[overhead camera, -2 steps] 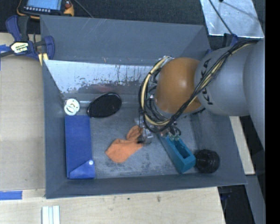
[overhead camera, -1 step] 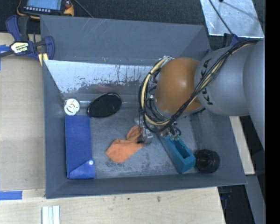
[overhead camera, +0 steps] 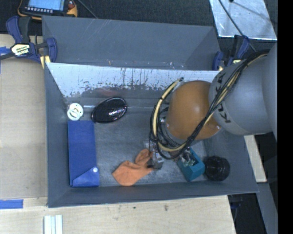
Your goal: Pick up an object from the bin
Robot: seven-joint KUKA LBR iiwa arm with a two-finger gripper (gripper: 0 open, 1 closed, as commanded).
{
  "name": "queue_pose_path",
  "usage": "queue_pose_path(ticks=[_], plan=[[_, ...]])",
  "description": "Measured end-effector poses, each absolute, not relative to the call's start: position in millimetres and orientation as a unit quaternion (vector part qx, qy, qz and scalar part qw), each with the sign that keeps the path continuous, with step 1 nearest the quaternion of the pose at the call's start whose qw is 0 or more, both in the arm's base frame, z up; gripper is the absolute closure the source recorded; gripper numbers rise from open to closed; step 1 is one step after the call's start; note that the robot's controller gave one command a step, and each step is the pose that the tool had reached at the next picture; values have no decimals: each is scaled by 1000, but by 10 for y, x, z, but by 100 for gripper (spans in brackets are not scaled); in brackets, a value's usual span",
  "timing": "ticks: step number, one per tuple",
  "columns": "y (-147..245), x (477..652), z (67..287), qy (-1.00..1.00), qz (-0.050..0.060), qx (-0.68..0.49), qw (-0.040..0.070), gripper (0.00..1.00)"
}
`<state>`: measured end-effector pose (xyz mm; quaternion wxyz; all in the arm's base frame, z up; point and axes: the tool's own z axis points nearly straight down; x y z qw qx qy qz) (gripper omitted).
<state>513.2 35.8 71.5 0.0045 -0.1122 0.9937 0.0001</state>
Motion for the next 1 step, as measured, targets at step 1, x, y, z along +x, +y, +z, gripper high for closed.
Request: queue_pose_path(ticks=[1], plan=[[-255, 5518, 708, 990, 1, -140, 0, 100]])
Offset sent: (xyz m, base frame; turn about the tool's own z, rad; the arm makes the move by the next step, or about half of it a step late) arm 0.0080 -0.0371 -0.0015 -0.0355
